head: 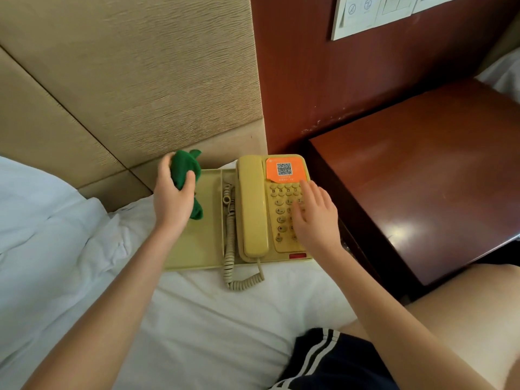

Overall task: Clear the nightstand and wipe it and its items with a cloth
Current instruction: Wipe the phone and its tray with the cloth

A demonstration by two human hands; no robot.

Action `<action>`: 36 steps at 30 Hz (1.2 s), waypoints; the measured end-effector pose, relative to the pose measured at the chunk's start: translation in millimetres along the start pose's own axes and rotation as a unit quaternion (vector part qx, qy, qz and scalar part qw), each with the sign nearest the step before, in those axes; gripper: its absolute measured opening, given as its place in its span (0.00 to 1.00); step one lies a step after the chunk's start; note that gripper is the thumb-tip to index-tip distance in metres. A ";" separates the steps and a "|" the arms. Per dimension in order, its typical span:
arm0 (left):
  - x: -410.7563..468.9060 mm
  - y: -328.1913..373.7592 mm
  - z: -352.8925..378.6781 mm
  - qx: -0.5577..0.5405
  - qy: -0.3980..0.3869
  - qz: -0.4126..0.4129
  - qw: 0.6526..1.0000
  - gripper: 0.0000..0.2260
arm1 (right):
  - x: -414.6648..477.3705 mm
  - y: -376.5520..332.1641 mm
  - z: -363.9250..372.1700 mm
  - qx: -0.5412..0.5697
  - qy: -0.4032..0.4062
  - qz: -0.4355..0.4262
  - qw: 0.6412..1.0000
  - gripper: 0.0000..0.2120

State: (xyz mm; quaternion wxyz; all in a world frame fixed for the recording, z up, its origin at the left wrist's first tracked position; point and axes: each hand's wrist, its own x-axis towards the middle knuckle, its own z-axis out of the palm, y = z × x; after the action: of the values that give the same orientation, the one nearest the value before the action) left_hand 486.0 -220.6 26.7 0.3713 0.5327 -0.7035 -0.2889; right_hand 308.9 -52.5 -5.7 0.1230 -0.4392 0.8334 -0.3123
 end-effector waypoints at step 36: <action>-19.6 -58.5 6.2 0.340 -0.250 0.167 0.891 0.30 | 7.6 7.8 30.4 -0.101 -0.046 -0.127 0.986 0.31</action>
State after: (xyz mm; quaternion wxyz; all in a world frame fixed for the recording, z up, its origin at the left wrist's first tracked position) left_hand 515.2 -217.2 -27.9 0.0219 0.4108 -0.9070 -0.0897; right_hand 313.9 -68.0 -33.6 0.0753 -0.5654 0.7916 -0.2194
